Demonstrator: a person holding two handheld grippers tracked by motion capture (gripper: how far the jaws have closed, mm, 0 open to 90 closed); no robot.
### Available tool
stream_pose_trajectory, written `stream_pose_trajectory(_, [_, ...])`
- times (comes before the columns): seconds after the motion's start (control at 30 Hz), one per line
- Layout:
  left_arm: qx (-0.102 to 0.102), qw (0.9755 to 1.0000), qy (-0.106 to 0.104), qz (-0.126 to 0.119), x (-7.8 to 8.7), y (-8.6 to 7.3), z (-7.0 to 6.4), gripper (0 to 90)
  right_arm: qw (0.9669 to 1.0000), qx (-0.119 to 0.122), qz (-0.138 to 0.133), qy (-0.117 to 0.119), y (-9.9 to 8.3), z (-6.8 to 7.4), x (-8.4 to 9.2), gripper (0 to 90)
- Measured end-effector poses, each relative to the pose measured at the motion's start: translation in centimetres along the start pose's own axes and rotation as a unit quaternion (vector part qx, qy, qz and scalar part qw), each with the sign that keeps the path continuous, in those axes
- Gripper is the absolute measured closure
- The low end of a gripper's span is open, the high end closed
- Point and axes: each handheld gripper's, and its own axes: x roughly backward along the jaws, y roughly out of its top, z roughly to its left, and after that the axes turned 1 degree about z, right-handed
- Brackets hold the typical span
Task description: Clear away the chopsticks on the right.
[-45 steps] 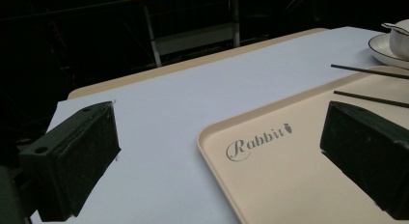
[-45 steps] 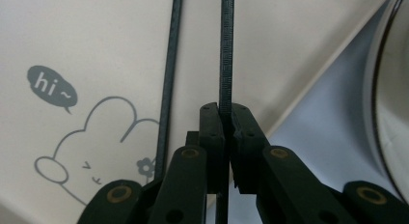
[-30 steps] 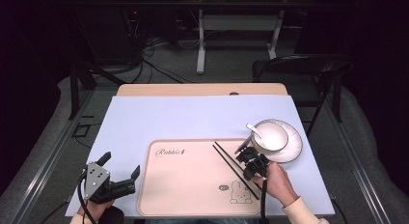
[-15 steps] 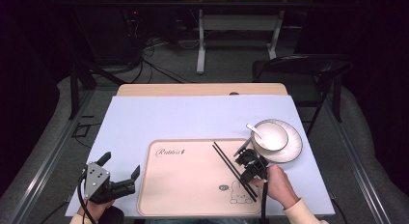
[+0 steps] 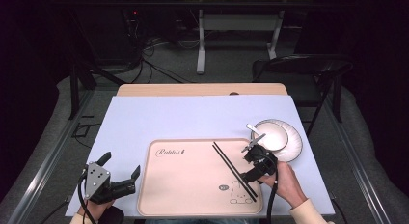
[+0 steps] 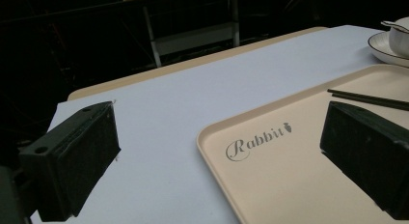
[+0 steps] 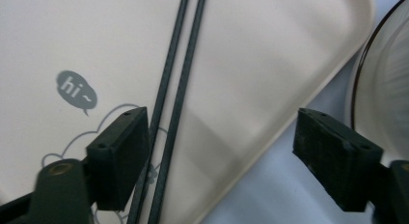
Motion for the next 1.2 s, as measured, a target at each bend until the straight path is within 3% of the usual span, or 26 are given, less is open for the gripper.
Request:
stream_pose_trajectory(0.13, [0.000, 1.0000, 0.000, 0.001, -0.1, 0.0, -0.1, 0.0, 0.9983, 0.014, -0.056, -0.009, -0.4, -0.4, 1.1, 13.4])
stream_pose_trajectory(0.3, [0.001, 1.0000, 0.001, 0.001, 0.0, 0.0, 0.0, 0.0, 0.9945, 0.030, -0.095, -0.032, -1.2, -0.5, 2.5, 3.6])
stream_pose_trajectory(0.37, [0.001, 1.0000, 0.000, 0.001, -0.1, 0.0, -0.1, 0.0, 0.9937, 0.034, -0.099, -0.040, -1.6, -0.6, 3.0, 0.1])
stream_pose_trajectory(0.5, [0.002, 1.0000, 0.001, 0.001, -0.1, 0.0, 0.0, 0.0, 0.9885, 0.042, -0.127, -0.071, -2.7, -0.5, 4.3, 0.0])
stream_pose_trajectory(0.63, [0.001, 1.0000, 0.001, 0.001, -0.1, 0.0, 0.0, 0.0, 0.9848, 0.045, -0.149, -0.078, -4.0, -0.4, 5.3, 0.0])
stream_pose_trajectory(0.77, [0.001, 1.0000, 0.001, 0.001, -0.1, 0.0, 0.0, 0.0, 0.9786, 0.052, -0.172, -0.101, -5.7, -0.2, 5.8, 0.0])
stream_pose_trajectory(0.9, [0.002, 1.0000, 0.001, 0.001, -0.1, 0.0, 0.0, 0.0, 0.9718, 0.038, -0.203, -0.113, -7.9, -0.2, 6.2, 0.0])
stream_pose_trajectory(1.2, [0.002, 1.0000, 0.001, 0.000, -0.1, 0.0, 0.0, 0.0, 0.9716, -0.014, -0.217, -0.095, -11.8, 0.2, 5.8, 0.0])
